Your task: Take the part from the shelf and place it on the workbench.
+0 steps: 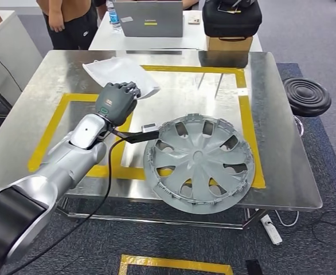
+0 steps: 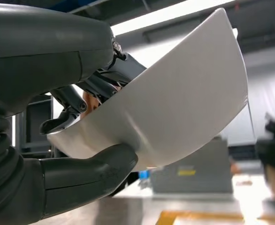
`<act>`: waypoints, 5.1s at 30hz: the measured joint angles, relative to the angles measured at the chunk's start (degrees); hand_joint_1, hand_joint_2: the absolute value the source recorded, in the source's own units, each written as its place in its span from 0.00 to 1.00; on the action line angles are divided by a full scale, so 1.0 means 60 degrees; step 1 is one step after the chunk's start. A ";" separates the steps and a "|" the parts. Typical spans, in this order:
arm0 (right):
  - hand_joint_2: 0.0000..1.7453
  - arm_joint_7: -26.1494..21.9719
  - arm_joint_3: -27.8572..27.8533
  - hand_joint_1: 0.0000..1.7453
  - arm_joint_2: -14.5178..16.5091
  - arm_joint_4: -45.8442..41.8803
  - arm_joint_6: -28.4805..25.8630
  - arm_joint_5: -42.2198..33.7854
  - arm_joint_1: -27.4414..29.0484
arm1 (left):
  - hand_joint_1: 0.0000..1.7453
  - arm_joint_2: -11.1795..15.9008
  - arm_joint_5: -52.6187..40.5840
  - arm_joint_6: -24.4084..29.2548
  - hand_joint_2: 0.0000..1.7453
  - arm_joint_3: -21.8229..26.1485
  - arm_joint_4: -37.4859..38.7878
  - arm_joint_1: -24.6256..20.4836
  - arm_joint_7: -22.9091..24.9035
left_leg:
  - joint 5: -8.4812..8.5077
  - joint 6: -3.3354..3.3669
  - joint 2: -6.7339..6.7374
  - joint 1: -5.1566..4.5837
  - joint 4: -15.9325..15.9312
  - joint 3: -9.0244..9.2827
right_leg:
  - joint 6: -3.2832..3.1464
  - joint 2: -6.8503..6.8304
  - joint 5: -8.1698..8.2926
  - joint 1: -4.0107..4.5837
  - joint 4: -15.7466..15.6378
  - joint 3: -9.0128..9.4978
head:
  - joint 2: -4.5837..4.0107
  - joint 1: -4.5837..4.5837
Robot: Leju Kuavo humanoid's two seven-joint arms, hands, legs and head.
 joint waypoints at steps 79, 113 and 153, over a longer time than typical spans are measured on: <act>0.00 -0.0298 -0.0037 0.00 0.0063 0.0010 -0.0270 0.0261 0.0369 | 0.00 -0.1140 1.0923 -0.1960 1.00 0.1055 -1.0258 0.4608 -0.5468 | 0.0902 0.0523 0.0073 0.0003 -0.1868 0.1041 | 0.0486 -0.0085 -0.1416 0.0030 0.2711 -0.1152 | 0.0000 0.0073; 0.00 -0.0049 -0.0593 0.00 0.0475 0.0010 -0.0619 -0.0497 0.0473 | 0.00 -0.1918 1.1181 -0.3602 0.00 0.1133 -1.1719 0.8102 -0.5473 | 0.0852 0.0480 0.0009 -0.0008 -0.1926 0.1196 | 0.0455 -0.0106 -0.0592 0.0053 0.0832 0.0022 | 0.0000 0.0073; 0.00 -0.0406 -0.0594 0.00 0.0415 -0.0018 -0.0292 -0.0446 0.0393 | 0.00 -0.1783 1.2822 -1.0297 1.00 0.1055 -1.0898 0.8582 -0.5476 | 0.0010 0.0022 0.0072 0.0011 -0.0433 0.0296 | -0.0038 -0.0075 -0.0123 0.0081 -0.0343 0.0592 | 0.0000 -0.0071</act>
